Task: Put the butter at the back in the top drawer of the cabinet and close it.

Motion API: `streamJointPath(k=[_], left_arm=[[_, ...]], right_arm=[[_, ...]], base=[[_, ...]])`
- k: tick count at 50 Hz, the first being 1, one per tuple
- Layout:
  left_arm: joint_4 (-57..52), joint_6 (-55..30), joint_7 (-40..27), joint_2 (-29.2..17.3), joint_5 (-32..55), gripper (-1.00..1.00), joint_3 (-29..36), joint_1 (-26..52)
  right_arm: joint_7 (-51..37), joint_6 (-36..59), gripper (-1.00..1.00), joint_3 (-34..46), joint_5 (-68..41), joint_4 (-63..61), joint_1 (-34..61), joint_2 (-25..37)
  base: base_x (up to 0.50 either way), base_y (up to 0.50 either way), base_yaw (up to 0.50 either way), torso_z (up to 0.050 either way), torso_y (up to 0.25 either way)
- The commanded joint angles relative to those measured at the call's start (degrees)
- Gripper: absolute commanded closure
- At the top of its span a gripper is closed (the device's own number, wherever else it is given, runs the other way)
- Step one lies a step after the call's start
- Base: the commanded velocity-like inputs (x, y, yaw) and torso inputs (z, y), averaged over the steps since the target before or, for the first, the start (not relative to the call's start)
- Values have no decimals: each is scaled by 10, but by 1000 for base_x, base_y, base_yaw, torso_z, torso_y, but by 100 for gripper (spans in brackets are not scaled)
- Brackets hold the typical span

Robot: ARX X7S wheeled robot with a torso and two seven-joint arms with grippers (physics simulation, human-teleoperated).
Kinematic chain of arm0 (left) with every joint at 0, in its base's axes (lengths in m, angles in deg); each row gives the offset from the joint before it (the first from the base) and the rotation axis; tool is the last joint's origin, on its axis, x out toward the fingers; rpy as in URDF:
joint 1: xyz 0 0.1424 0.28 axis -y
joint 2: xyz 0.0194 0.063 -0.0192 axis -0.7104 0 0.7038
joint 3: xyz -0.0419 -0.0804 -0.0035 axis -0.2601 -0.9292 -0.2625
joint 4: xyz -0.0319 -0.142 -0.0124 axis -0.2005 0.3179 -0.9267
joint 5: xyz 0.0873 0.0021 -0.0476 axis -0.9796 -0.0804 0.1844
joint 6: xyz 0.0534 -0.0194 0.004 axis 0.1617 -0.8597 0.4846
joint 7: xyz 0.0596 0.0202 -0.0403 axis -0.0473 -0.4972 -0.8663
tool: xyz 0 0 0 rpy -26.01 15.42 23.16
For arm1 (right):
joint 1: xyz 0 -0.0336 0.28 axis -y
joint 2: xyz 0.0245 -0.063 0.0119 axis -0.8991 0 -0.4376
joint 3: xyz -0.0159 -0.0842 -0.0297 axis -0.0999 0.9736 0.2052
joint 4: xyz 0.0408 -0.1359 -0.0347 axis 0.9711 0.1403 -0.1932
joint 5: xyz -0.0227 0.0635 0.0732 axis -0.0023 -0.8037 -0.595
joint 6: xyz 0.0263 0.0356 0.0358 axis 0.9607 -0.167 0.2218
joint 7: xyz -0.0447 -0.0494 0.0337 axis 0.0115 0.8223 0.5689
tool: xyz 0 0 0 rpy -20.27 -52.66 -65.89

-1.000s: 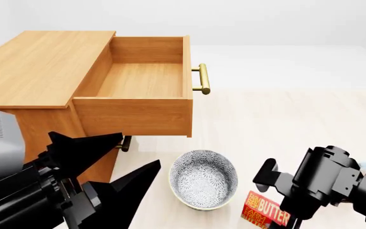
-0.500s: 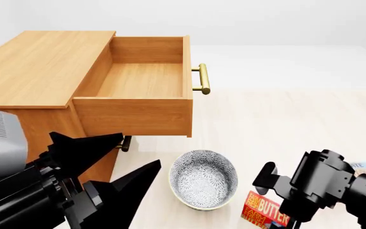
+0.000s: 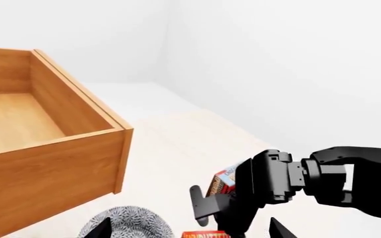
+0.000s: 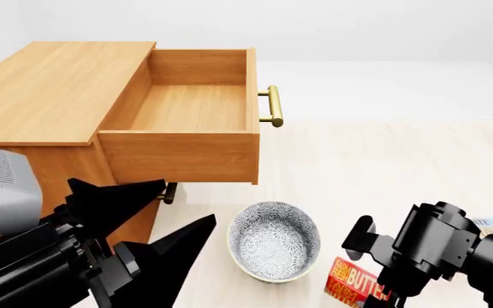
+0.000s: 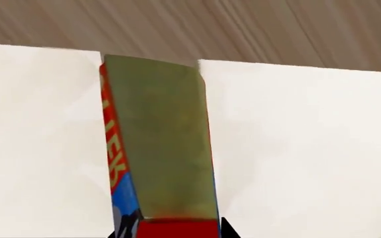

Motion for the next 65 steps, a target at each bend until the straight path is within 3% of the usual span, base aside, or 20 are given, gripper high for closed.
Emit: streamJointPath(k=[1, 32, 44, 65], left_arm=[[0, 0, -4, -1, -2, -100, -2, -2], [-7, -21, 38, -2, -14, -100, -19, 10], [66, -157, 31, 73, 34, -100, -47, 99], [165, -303, 97, 169, -22, -100, -34, 168]], right_arm=[[-17, 14, 100, -4, 6, -46, 10, 19], [-102, 186, 100, -66, -89, -367, 164, 176], [-122, 231, 100, -93, -126, -427, 205, 197], [-142, 284, 100, -116, -187, -473, 281, 179]], base=[[0, 0, 0, 0, 0], [0, 0, 0, 0, 0], [0, 0, 0, 0, 1], [0, 0, 0, 0, 0]])
